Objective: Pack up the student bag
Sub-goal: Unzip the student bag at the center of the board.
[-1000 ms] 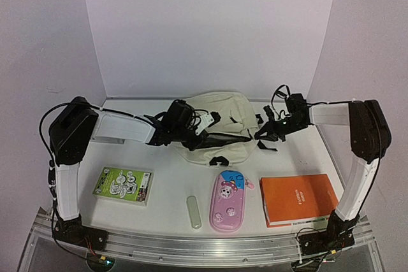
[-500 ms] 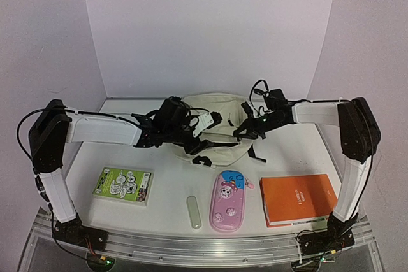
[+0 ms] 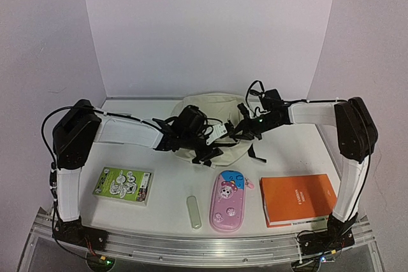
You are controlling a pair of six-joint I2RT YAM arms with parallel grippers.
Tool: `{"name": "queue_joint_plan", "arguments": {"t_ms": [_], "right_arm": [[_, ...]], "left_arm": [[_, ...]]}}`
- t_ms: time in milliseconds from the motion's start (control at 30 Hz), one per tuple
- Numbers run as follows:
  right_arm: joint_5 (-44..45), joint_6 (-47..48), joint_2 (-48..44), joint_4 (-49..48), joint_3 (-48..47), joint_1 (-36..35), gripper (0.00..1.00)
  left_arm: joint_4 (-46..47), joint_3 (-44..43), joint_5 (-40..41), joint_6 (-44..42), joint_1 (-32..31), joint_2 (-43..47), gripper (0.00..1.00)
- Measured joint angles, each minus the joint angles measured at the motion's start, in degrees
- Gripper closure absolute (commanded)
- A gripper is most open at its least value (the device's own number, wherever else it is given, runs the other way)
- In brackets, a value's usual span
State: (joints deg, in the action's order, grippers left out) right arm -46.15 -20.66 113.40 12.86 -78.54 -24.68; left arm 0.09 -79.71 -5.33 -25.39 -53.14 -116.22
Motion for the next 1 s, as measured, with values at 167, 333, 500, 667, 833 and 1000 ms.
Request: {"name": "queue_joint_plan", "arguments": {"t_ms": [167, 333, 500, 667, 833, 1000], "right_arm": [[0.0, -0.6, 0.2, 0.0, 0.0, 0.0, 1.00], [-0.1, -1.1, 1.5, 0.0, -0.7, 0.0, 1.00], [0.2, -1.1, 2.8, 0.0, -1.3, 0.2, 1.00], [1.3, -0.6, 4.4, 0.1, -3.0, 1.1, 1.00], [2.0, 0.3, 7.0, 0.6, -4.5, 2.4, 1.00], [3.1, 2.1, 10.0, 1.4, -5.9, 3.3, 1.00]], "left_arm": [[-0.2, -2.3, 2.1, -0.5, -1.8, -2.8, 0.62], [0.0, -5.1, 5.4, -2.0, -3.7, -4.8, 0.95], [-0.2, -5.4, 8.0, -2.9, -4.3, -5.4, 1.00], [0.5, -2.2, 9.0, -3.4, -4.3, -4.2, 1.00], [2.3, 3.2, 9.6, -3.3, -4.2, -1.1, 1.00], [3.8, 6.7, 9.7, -3.3, -4.2, 1.5, 1.00]]}}
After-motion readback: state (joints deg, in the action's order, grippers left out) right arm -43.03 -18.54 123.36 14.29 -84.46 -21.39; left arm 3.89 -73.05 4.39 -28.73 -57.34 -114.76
